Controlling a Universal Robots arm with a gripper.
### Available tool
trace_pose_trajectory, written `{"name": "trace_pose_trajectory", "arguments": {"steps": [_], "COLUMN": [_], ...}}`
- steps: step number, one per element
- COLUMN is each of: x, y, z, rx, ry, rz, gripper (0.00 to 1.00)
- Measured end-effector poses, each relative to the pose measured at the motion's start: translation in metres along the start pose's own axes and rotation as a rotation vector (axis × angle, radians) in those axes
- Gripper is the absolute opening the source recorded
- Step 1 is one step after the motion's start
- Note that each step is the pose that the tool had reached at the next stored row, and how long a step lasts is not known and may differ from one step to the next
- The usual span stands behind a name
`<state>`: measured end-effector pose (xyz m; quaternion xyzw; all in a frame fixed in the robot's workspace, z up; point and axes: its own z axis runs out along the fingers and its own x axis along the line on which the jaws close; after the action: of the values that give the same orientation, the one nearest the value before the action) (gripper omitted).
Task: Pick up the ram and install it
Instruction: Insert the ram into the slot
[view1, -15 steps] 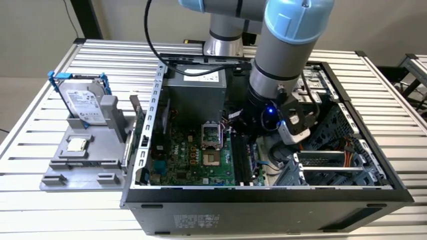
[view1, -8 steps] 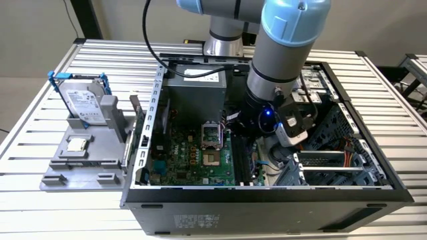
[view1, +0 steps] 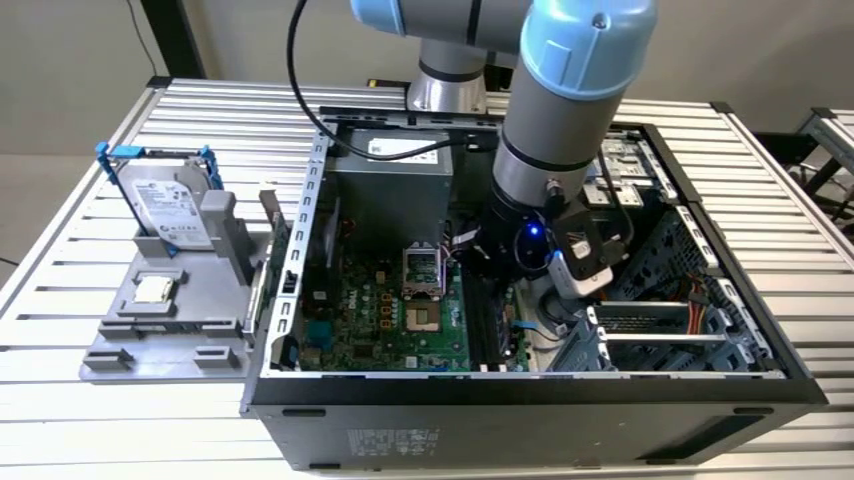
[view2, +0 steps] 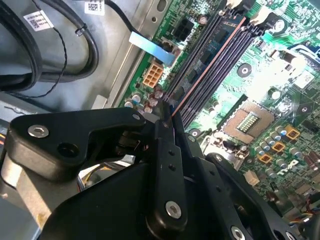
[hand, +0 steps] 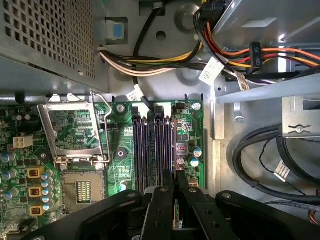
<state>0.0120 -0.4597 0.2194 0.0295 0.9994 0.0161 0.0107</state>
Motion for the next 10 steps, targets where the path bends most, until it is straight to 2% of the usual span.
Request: {"name": "trace_pose_trajectory", "arguments": {"steps": [2,6,10], "x": [-0.0001,-0.0008,-0.0008], "y": [-0.0001,-0.0001,0.0], "z": [0.0001,0.0003,0.0025], "rx": [0.0038,0.0182,0.0194], "ry": [-0.0003,-0.0011,-0.0013], "rz": [0.0,0.0,0.0], "gripper": [0.0,0.0,0.0]}}
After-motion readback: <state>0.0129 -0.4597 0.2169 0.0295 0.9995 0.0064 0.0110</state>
